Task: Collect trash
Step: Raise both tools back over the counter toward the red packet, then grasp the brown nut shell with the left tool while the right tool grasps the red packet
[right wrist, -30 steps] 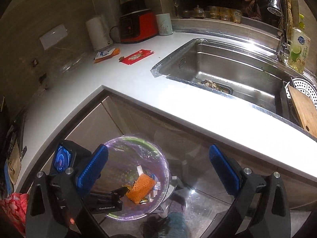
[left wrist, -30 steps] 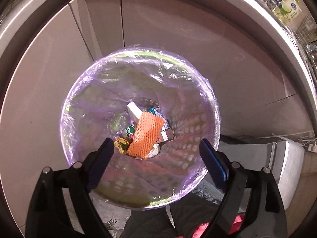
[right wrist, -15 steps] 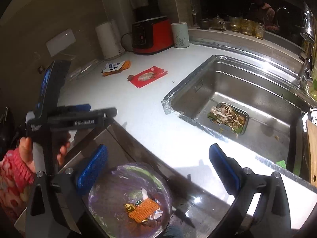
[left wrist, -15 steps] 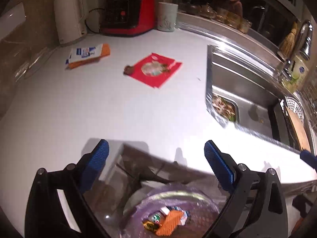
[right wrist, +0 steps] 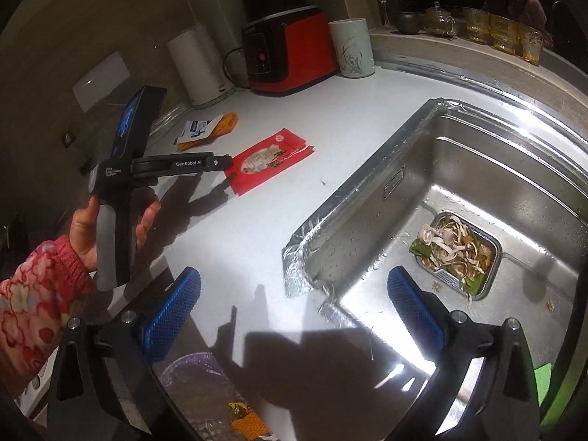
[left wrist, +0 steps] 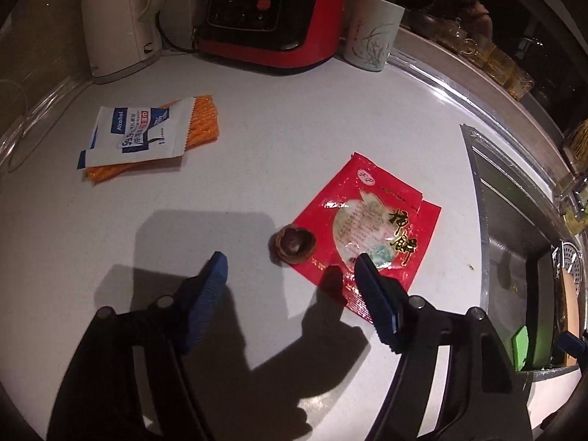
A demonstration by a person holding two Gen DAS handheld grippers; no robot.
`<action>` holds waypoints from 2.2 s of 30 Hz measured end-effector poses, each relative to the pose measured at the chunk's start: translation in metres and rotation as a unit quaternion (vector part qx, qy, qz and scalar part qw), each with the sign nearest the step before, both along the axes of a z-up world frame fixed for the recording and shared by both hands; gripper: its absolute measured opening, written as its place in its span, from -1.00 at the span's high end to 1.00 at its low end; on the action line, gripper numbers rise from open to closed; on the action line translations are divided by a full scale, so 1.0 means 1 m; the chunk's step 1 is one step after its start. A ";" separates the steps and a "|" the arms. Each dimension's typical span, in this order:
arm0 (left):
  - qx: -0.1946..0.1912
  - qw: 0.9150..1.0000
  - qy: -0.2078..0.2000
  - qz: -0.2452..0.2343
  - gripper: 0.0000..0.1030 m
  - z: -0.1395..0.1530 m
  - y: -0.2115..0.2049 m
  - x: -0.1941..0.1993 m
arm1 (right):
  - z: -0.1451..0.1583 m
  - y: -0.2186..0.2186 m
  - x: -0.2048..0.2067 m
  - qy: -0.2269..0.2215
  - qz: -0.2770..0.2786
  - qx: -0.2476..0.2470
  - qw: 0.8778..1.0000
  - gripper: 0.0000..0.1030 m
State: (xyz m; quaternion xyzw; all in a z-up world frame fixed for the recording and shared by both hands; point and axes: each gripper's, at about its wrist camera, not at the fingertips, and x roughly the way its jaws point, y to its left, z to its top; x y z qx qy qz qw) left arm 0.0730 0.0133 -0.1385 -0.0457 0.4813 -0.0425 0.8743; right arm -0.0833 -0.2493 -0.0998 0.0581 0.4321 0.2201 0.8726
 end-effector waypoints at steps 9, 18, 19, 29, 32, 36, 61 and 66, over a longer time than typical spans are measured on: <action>0.008 1.000 -0.001 -0.004 0.35 -0.003 0.003 0.007 | -0.011 0.008 0.027 0.011 0.015 0.005 1.000 -0.96; 0.012 1.000 -0.011 0.002 0.53 -0.003 0.006 0.004 | -0.015 0.020 0.040 0.013 0.031 -0.001 0.999 -0.96; 0.011 1.000 -0.012 0.003 0.53 -0.001 0.007 0.004 | -0.014 0.024 0.045 0.009 0.036 -0.005 0.999 -0.96; -0.007 0.999 -0.039 0.021 0.53 0.035 0.017 -0.040 | -0.028 0.087 0.150 0.021 0.075 -0.027 0.997 -0.96; -0.010 0.998 -0.045 0.031 0.53 0.041 0.022 -0.058 | -0.035 0.096 0.172 0.044 0.067 -0.020 0.997 -0.96; -0.010 0.998 -0.046 0.042 0.53 0.043 0.030 -0.076 | -0.041 0.112 0.181 0.057 0.076 -0.032 0.995 -0.96; -0.026 0.994 -0.027 0.105 0.53 0.038 0.067 -0.112 | -0.038 0.170 0.150 -0.022 0.184 -0.135 0.973 0.26; -0.022 0.994 -0.029 0.106 0.53 0.041 0.069 -0.124 | -0.035 0.163 0.146 0.000 0.184 -0.088 0.979 0.77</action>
